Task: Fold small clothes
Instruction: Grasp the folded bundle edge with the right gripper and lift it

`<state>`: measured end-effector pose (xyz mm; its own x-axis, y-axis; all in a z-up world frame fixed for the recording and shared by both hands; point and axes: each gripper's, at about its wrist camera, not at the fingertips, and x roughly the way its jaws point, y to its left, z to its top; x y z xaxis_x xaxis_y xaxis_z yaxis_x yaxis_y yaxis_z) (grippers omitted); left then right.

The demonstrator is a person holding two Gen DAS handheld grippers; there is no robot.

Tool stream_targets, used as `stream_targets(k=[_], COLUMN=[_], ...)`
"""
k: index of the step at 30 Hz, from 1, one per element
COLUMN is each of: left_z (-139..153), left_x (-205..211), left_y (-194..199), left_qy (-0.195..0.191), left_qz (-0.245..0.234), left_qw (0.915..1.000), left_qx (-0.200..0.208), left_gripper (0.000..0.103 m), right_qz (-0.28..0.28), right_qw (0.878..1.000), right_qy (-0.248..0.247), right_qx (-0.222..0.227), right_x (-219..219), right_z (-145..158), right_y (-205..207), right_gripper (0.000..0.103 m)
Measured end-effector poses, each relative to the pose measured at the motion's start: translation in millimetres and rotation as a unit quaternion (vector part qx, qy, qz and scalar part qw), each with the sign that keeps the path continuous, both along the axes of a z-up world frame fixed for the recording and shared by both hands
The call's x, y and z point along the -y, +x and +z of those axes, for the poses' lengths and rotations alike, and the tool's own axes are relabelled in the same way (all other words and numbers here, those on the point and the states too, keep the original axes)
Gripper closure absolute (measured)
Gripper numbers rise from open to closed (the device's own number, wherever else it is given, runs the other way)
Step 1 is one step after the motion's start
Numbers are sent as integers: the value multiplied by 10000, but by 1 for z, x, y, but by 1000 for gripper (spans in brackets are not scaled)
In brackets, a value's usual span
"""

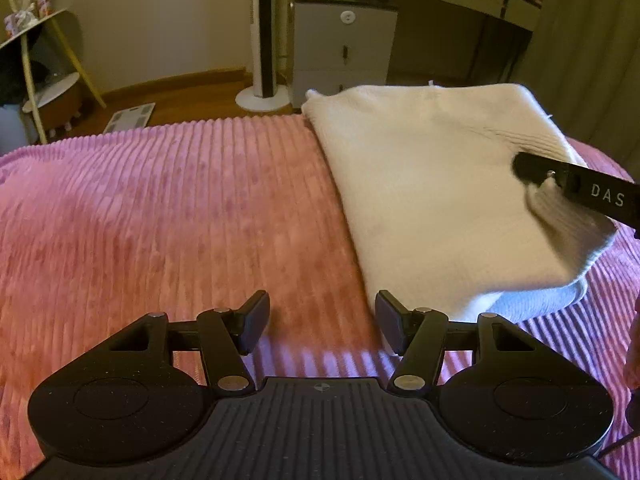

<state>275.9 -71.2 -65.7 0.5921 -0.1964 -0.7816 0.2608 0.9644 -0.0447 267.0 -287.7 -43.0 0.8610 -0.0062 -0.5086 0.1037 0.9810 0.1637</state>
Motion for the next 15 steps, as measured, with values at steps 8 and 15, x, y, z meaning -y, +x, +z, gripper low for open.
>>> stream_targets(k=[8, 15], left_z=[-15, -15], left_x=[2, -9], left_y=[16, 19], left_qy=[-354, -643], left_qz=[-6, 119], left_qw=[9983, 9959], left_qx=[-460, -628], left_gripper=[37, 37], right_qz=[-420, -528], right_qw=[9974, 9962], right_qy=[167, 687], right_qx=[-557, 81], right_x=[30, 39], right_z=[-50, -16], right_y=[-3, -52], right_gripper=[74, 45])
